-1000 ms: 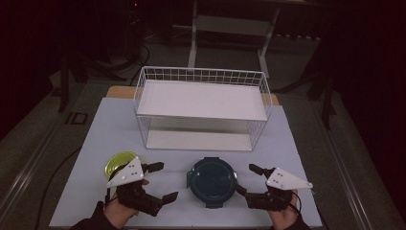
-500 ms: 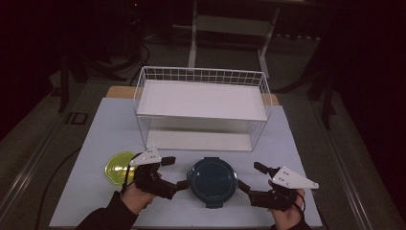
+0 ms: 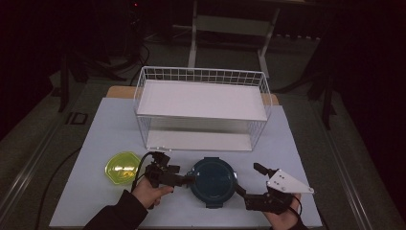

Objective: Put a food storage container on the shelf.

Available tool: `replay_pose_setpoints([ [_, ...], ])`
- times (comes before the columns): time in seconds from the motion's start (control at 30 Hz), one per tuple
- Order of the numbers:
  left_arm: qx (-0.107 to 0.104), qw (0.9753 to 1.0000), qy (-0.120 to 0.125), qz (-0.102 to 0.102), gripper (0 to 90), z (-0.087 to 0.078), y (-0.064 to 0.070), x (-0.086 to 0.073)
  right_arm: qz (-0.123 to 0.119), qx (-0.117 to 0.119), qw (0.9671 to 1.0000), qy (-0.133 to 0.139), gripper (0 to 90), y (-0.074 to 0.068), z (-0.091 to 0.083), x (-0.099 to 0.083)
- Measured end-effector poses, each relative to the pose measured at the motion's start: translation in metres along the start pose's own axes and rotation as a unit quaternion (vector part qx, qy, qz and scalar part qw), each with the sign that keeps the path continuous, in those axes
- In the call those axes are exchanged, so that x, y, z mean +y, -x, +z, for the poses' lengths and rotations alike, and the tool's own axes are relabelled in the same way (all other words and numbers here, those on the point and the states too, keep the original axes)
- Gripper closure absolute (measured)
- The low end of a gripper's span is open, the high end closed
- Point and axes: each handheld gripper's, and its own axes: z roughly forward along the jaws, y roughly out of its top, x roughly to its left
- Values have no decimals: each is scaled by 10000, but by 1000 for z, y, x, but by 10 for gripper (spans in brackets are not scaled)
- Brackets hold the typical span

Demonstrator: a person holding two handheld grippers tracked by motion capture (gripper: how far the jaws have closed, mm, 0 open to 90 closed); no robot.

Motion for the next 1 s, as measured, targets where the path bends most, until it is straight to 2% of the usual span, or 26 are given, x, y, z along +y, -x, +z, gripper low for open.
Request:
replay_pose_setpoints([
  [0.07,-39,9997,-40,-256,90,2,-4,-1,-1,-12,10000,5,100,0,0,0],
  [0.13,-137,9981,-109,-583,143,4,-10,-3,-26,7,10000,-35,100,-1,1,-1],
  [0.2,-155,9978,-128,-635,199,4,-11,-3,-5,36,10000,-62,100,0,2,-2],
  [0.27,-288,9958,-228,-844,231,6,-14,-5,2,46,9999,-99,100,1,2,-3],
  [0.37,-388,9944,-278,-941,312,7,-17,-6,7,54,9999,-127,100,1,3,-4],
  [0.47,-505,9921,-374,-1087,350,9,-20,-8,3,55,9999,-156,100,1,3,-6],
  [0.5,-505,9921,-374,-1087,363,9,-20,-8,3,55,9999,-156,100,1,3,-6],
  [0.53,-608,9903,-422,-1172,402,10,-21,-9,7,58,9997,-234,104,1,5,-8],
  [0.57,-682,9890,-455,-1232,402,11,-22,-9,7,58,9997,-234,104,1,5,-8],
  [0.6,-668,9890,-476,-1231,448,11,-23,-10,57,87,9996,-275,105,1,5,-8],
  [0.67,-783,9858,-468,-1407,470,11,-27,-12,70,85,9995,-290,108,1,6,-9],
  [0.73,-827,9843,-449,-1490,473,12,-29,-12,63,78,9995,-307,130,1,6,-9],
  [0.9,-827,9816,-559,-1625,489,17,-28,-11,155,85,9991,-390,132,3,6,-10],
  [1.0,-842,9823,-592,-1565,494,19,-28,-10,164,51,9989,-445,139,4,5,-10],
])
